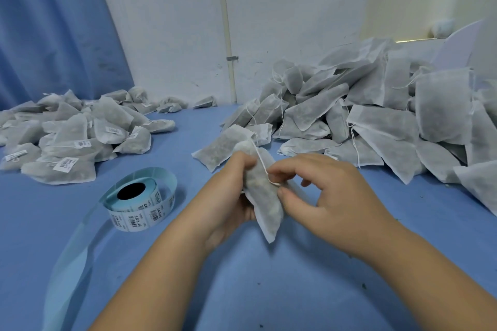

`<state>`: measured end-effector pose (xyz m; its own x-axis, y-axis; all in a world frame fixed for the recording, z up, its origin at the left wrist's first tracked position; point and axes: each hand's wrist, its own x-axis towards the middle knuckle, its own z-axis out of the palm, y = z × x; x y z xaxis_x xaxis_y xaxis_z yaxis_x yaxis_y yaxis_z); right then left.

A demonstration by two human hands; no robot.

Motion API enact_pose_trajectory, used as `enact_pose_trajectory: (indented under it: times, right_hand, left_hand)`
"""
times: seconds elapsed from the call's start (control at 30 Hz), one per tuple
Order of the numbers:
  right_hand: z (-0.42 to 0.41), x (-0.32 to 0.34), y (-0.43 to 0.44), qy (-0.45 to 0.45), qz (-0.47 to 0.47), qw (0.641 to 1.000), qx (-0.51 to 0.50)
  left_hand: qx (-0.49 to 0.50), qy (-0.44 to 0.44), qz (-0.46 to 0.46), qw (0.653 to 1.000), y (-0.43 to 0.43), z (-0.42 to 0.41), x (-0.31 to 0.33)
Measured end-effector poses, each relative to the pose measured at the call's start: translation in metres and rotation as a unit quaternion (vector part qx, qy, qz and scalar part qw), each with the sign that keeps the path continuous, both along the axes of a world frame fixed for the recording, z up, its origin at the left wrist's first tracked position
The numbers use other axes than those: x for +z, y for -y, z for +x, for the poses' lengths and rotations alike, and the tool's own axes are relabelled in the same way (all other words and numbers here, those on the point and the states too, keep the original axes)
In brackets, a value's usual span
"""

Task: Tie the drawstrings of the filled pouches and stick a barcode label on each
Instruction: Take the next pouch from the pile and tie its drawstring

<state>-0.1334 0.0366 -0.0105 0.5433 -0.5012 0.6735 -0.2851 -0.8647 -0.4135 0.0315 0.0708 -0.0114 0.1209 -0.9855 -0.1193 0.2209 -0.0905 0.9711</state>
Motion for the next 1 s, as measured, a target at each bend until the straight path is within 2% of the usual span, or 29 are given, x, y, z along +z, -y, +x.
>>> enact_pose_trajectory:
  times: [0.1,0.23,0.33,0.47,0.6,0.73,0.83,1.0]
  right_hand:
    - [-0.001,0.001,0.000,0.007,0.006,1.000,0.004]
    - [-0.002,0.001,0.000,0.002,0.028,1.000,0.004]
    - [-0.003,0.004,-0.001,0.047,0.091,0.994,0.030]
    - [-0.005,0.006,0.001,0.120,0.251,0.958,0.075]
    - [-0.006,0.010,0.005,0.233,0.311,0.918,0.078]
    - [-0.012,0.009,0.019,0.302,0.343,0.889,0.000]
    - [-0.015,0.006,0.028,0.278,0.364,0.888,-0.029]
    - [-0.010,0.000,0.028,0.177,0.359,0.916,-0.008]
  left_hand:
    - [0.028,-0.050,-0.019,0.998,0.002,0.000,0.001]
    - [0.018,-0.043,-0.053,0.997,0.003,-0.002,0.000]
    - [-0.012,-0.039,-0.073,0.996,0.003,0.000,-0.002]
    - [-0.061,-0.006,-0.089,0.994,0.002,0.005,-0.004]
    - [-0.072,-0.033,-0.088,0.993,0.001,0.001,-0.005]
    - [-0.071,-0.057,-0.081,0.993,0.001,0.001,-0.005]
    - [-0.073,-0.049,-0.069,0.994,0.001,0.002,-0.005]
    - [-0.118,-0.025,-0.068,0.990,-0.004,0.002,-0.006]
